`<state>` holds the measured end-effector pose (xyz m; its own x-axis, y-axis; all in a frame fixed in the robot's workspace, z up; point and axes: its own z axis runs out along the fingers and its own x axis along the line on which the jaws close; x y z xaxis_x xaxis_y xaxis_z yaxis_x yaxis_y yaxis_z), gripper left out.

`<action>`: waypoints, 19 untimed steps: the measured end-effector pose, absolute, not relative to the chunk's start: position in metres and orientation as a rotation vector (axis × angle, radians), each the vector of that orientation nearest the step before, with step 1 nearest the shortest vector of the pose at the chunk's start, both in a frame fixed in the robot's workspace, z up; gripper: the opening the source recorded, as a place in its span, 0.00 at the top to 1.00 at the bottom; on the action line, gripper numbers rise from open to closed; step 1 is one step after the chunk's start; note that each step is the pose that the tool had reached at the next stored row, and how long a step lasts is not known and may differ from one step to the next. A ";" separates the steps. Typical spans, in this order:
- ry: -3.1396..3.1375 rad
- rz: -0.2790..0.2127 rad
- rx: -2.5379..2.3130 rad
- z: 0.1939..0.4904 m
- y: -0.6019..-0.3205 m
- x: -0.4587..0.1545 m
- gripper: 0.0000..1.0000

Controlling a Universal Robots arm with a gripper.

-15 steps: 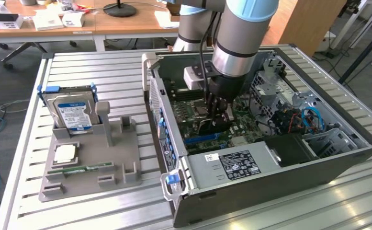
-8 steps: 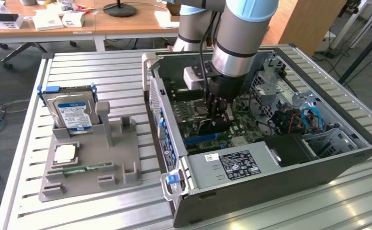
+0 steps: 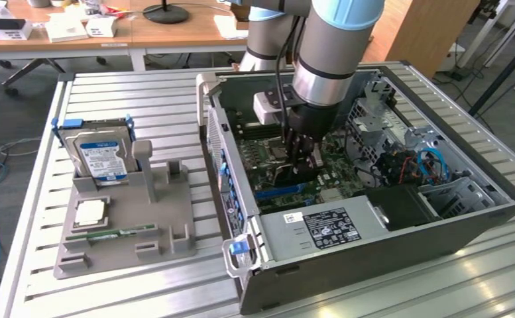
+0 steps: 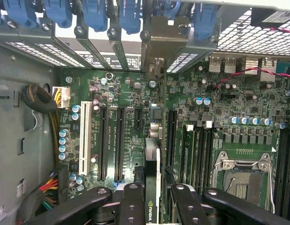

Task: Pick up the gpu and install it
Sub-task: 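Insert the gpu into the slot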

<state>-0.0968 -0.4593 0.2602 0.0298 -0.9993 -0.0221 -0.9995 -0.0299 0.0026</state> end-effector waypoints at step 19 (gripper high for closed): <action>2.175 0.027 -2.248 0.257 -0.459 -0.098 0.74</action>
<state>-0.0981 -0.4590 0.2566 0.0329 -0.9992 -0.0221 -0.9995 -0.0330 0.0023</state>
